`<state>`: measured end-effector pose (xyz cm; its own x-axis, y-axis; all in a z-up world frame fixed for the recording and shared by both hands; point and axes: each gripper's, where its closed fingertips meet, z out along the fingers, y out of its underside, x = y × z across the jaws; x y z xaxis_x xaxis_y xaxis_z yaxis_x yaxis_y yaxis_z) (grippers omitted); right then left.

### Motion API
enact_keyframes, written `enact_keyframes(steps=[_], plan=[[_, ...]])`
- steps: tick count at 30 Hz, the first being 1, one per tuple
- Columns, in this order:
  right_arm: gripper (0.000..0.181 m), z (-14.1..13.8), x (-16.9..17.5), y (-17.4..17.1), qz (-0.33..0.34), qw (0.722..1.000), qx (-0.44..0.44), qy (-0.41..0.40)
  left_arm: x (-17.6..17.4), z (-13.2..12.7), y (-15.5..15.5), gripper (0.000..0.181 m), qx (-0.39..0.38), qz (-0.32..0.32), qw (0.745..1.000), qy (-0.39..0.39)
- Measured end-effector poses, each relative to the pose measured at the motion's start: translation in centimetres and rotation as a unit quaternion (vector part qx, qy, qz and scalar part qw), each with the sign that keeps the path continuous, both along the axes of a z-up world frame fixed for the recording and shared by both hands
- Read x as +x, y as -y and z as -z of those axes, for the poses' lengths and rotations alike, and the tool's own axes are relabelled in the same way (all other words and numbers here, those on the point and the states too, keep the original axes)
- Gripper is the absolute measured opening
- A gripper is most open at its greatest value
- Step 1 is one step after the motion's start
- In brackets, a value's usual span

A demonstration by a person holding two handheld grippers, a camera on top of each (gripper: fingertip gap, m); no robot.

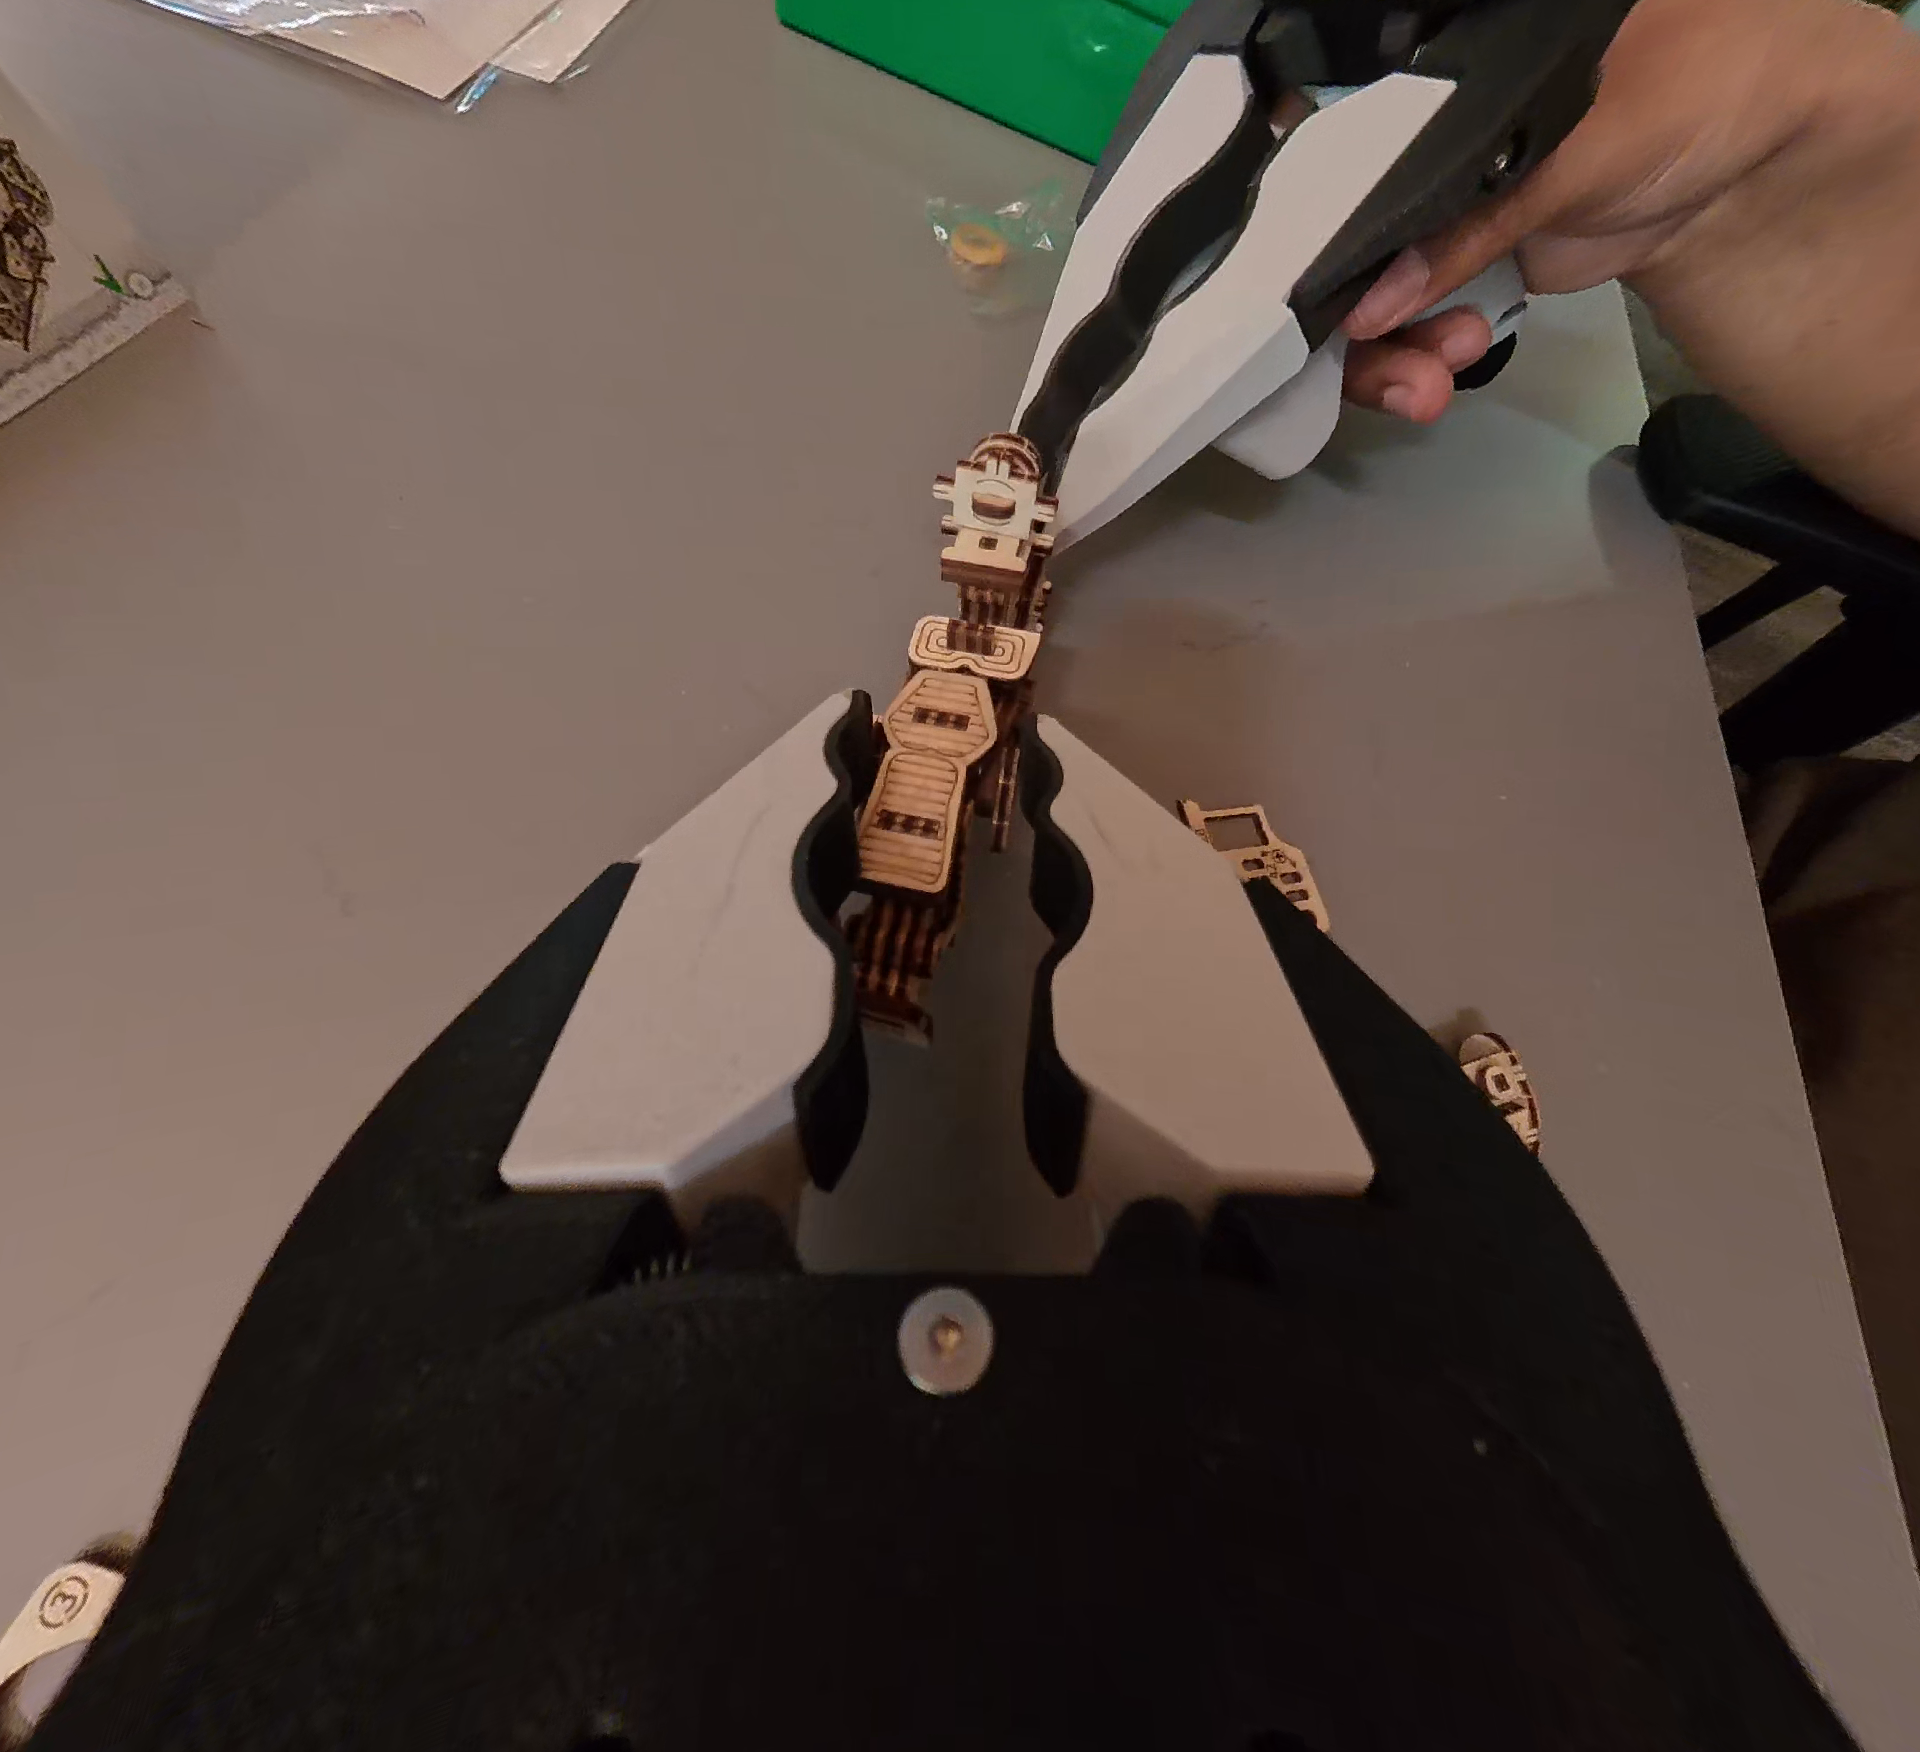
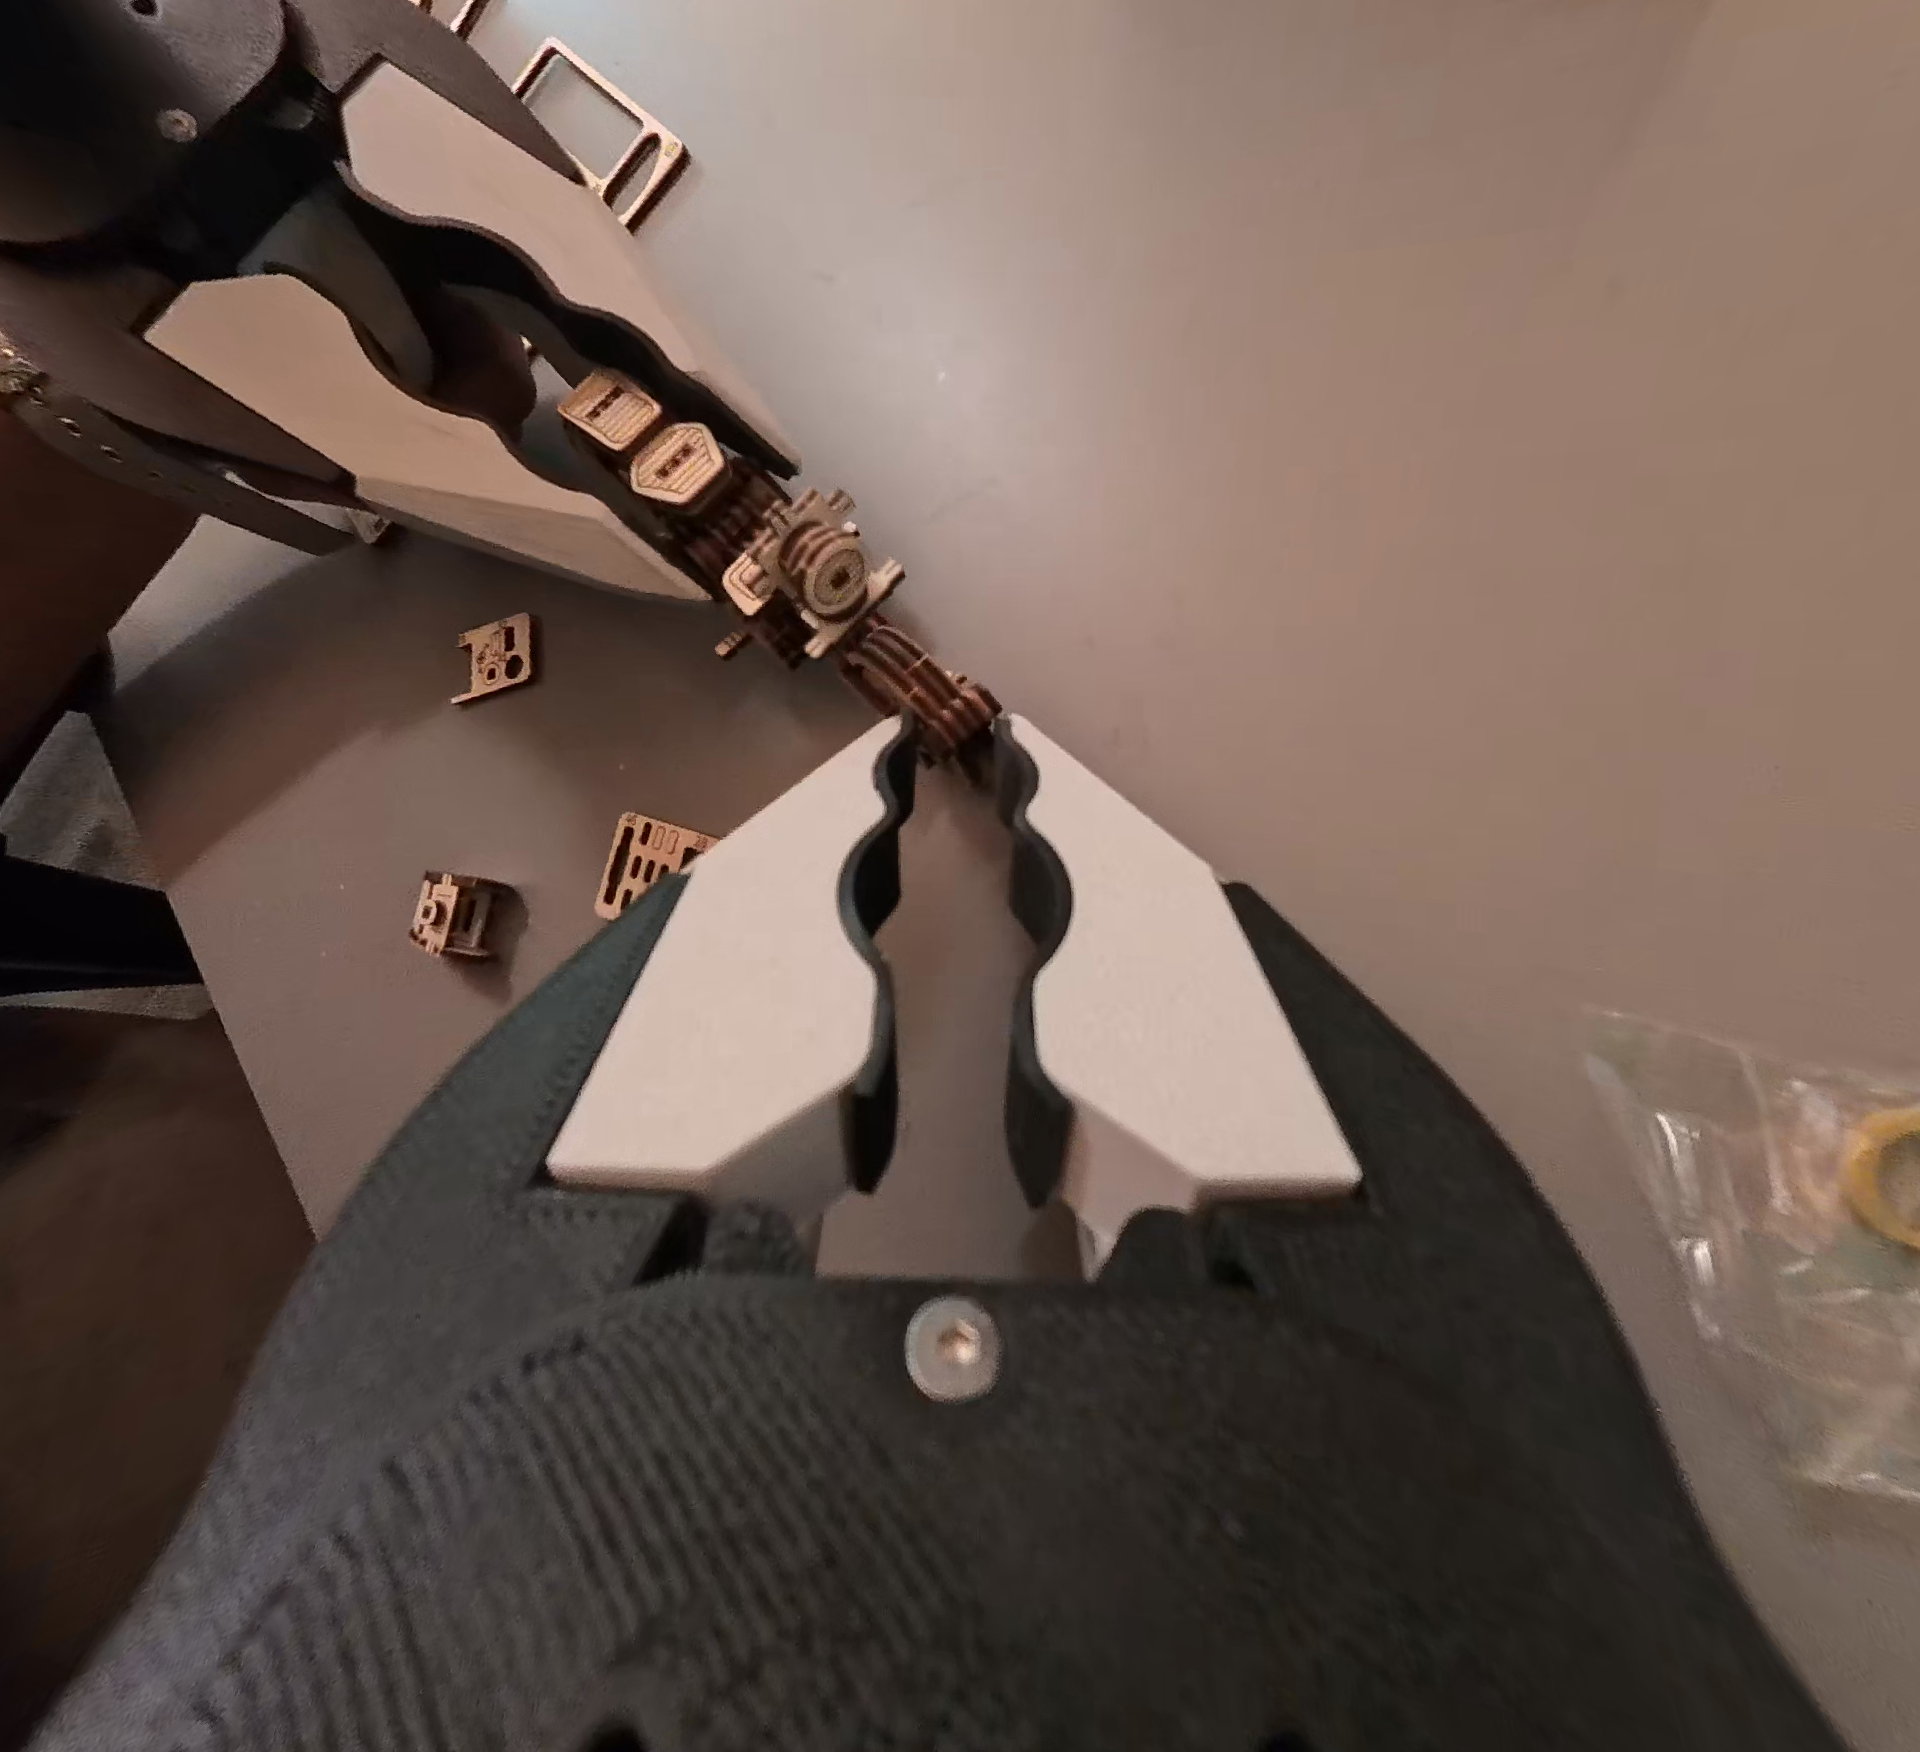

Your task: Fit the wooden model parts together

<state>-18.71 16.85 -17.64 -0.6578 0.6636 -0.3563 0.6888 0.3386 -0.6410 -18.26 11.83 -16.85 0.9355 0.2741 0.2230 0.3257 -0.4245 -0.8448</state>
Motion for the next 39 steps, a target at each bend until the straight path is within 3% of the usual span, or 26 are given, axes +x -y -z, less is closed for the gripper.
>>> enact_keyframes(steps=[39], plan=[[0.013,0.06,0.38,0.19,-0.013,1.000,0.024,-0.012,0.09,0.60,0.06,0.025,-0.025,0.000,1.000,-0.008]])
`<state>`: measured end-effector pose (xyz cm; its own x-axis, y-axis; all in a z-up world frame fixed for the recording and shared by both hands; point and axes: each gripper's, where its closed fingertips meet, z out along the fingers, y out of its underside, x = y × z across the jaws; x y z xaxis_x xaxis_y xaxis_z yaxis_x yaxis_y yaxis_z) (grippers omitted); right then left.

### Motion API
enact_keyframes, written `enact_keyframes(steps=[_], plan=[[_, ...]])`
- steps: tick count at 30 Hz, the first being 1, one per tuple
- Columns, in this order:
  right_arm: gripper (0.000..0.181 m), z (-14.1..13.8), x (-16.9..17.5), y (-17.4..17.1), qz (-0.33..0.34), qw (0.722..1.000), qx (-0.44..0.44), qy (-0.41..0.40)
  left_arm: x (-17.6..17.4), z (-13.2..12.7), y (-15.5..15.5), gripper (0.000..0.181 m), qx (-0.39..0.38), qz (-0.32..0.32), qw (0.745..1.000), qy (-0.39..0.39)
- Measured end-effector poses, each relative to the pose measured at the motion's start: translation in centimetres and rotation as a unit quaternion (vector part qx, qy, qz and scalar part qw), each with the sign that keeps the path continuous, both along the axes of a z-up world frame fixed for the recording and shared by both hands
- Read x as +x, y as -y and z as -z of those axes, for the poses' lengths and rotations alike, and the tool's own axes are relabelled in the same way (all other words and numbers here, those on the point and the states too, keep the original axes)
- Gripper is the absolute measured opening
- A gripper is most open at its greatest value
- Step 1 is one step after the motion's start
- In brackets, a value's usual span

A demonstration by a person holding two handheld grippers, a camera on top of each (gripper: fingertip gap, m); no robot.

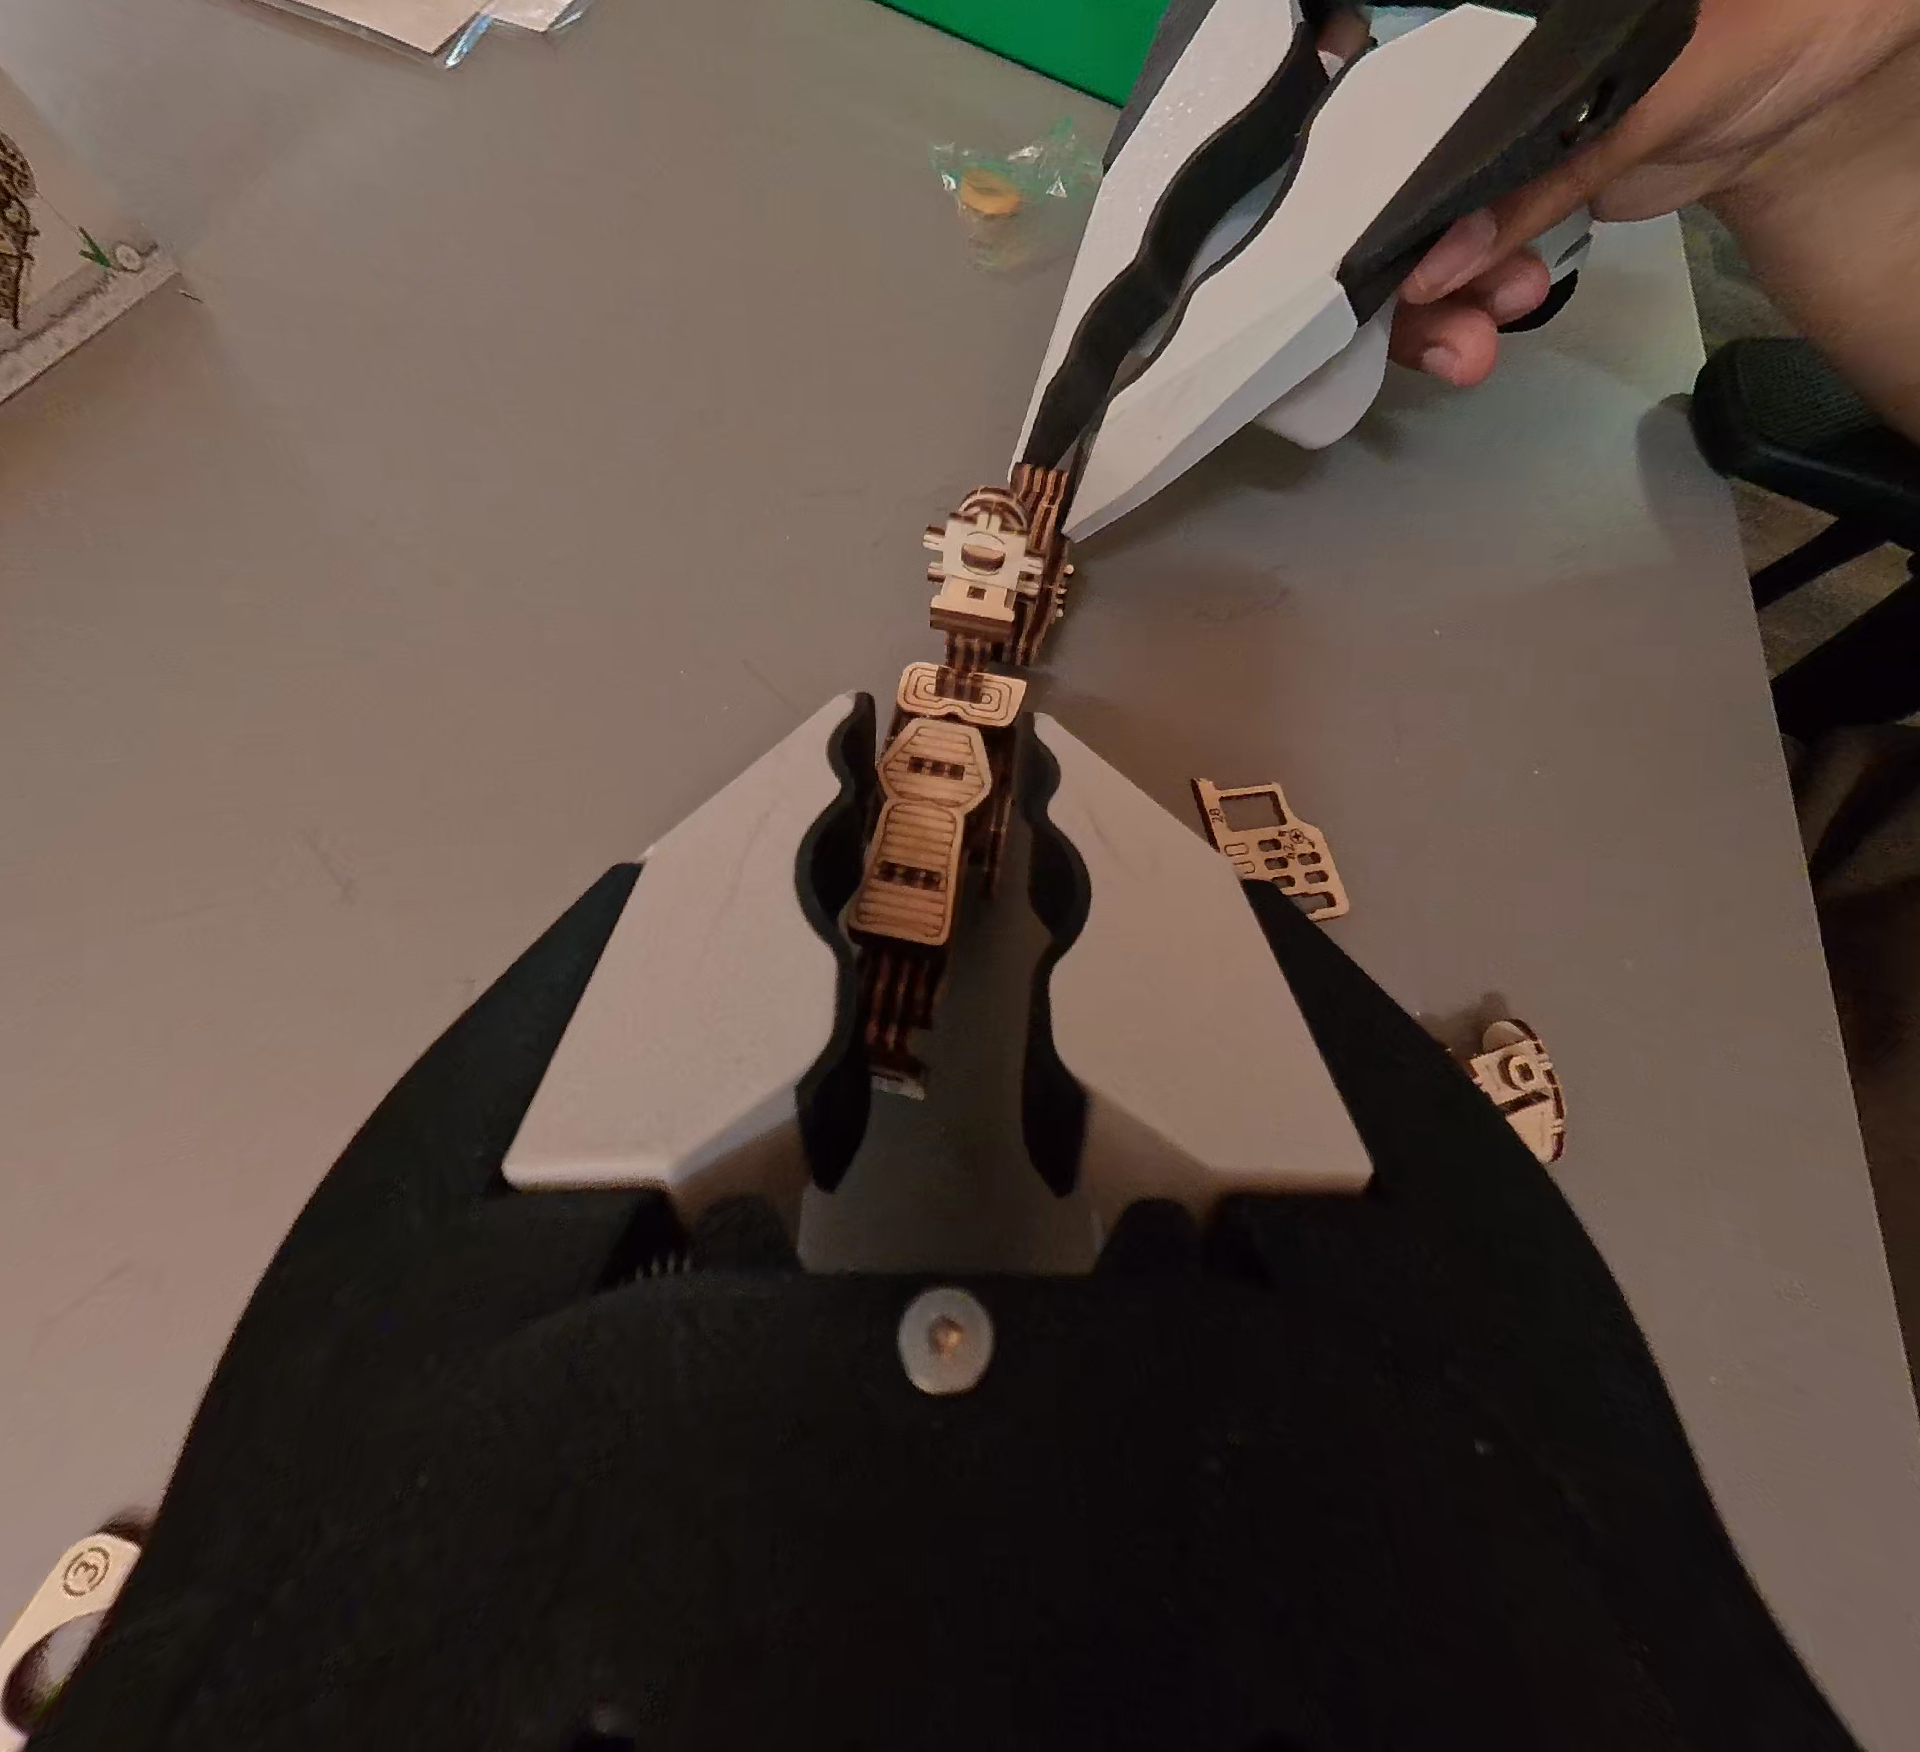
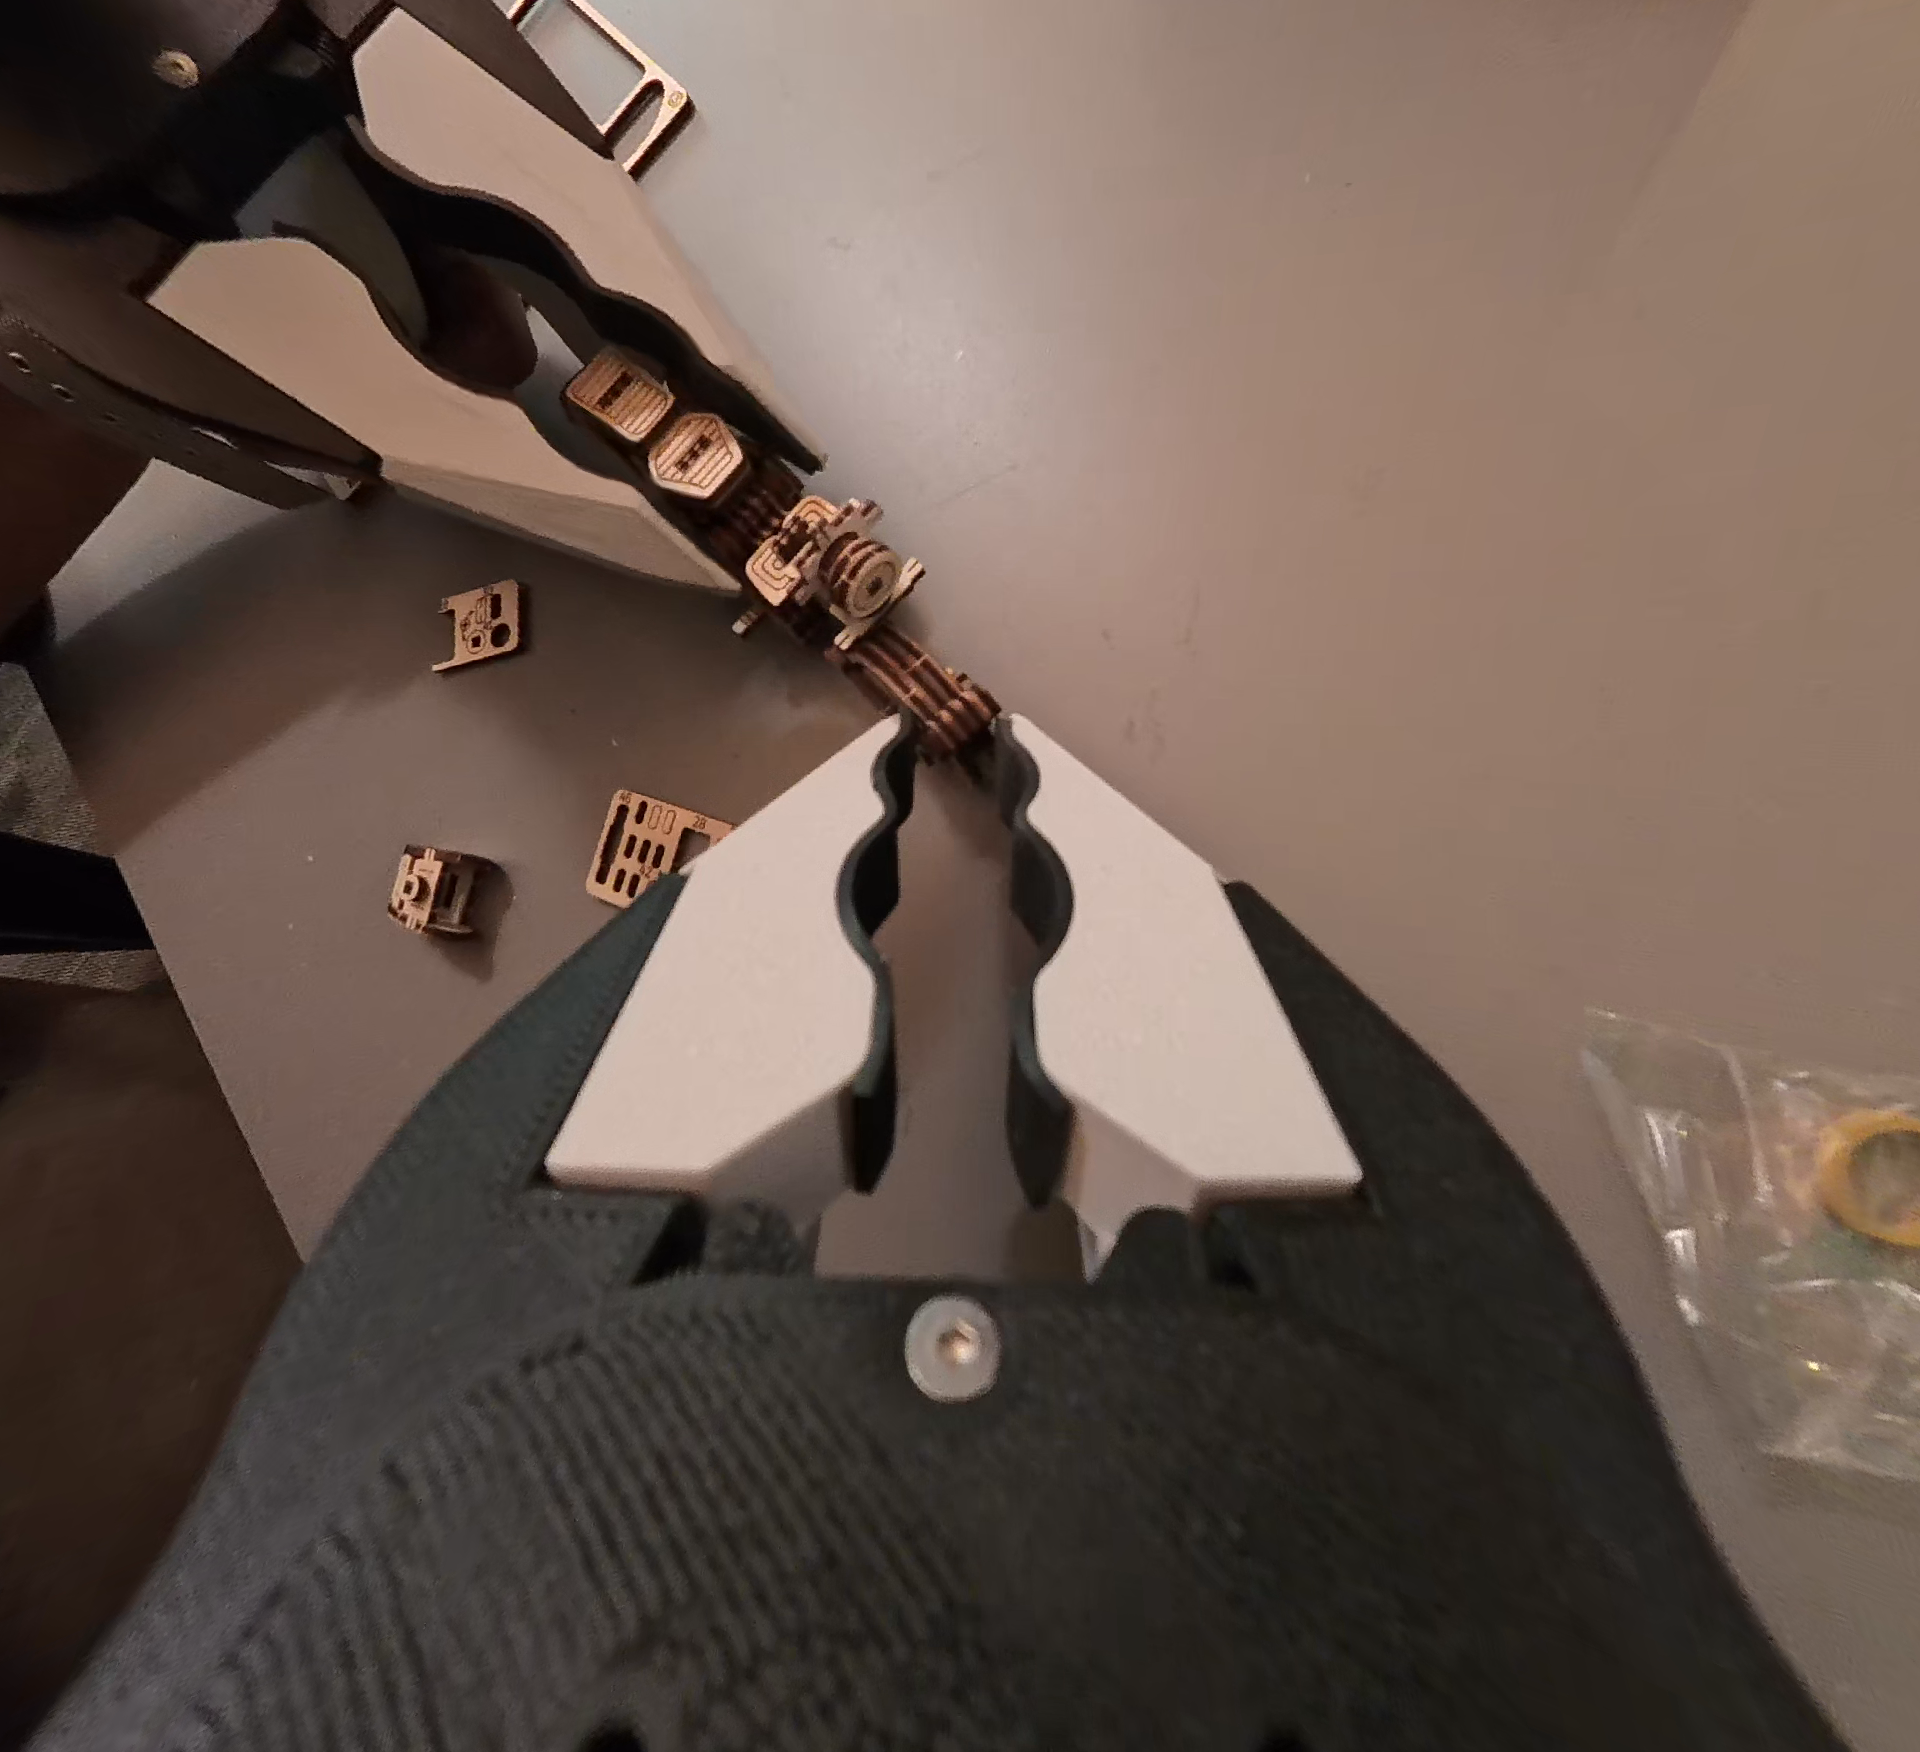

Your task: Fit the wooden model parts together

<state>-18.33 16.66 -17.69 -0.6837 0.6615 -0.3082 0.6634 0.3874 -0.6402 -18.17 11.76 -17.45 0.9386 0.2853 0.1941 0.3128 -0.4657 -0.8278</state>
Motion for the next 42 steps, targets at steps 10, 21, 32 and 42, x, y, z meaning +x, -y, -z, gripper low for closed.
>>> enact_keyframes(steps=[10,21,32,42], plan=[[0.013,0.0,0.0,-0.1,-0.001,1.000,0.002,-0.001,-0.1,-1.4,0.3,0.033,-0.013,0.000,1.000,-0.017],[0.013,0.0,0.0,-0.2,0.000,1.000,0.008,-0.005,-1.0,0.2,-0.5,0.035,-0.118,0.030,0.990,-0.069],[0.013,0.0,0.1,-0.1,-0.007,1.000,0.012,-0.008,-0.3,0.5,-0.1,0.030,-0.141,0.047,0.986,-0.070],[0.013,0.0,0.1,-0.1,-0.009,1.000,0.013,-0.009,-1.1,0.2,2.1,0.041,-0.140,0.021,0.989,-0.032]])
